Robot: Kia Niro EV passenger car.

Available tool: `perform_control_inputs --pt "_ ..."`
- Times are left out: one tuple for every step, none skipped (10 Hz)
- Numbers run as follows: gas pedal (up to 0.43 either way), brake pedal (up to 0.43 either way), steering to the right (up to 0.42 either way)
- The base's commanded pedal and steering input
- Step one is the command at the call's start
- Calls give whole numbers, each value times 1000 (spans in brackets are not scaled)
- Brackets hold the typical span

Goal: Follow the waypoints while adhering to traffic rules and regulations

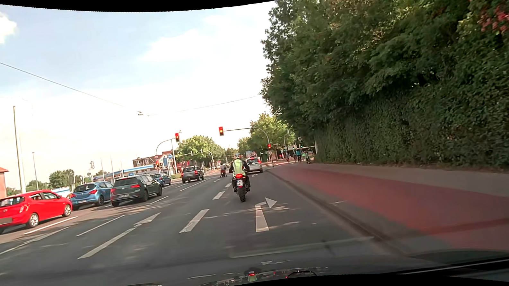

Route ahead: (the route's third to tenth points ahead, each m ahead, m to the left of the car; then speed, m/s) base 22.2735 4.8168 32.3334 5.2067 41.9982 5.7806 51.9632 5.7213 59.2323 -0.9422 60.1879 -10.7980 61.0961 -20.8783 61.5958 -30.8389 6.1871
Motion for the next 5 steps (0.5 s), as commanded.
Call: perform_control_inputs --pt "0 0 -18" --pt "8 0 -16" --pt "8 0 -15" --pt "20 0 -15" --pt "20 0 -14"
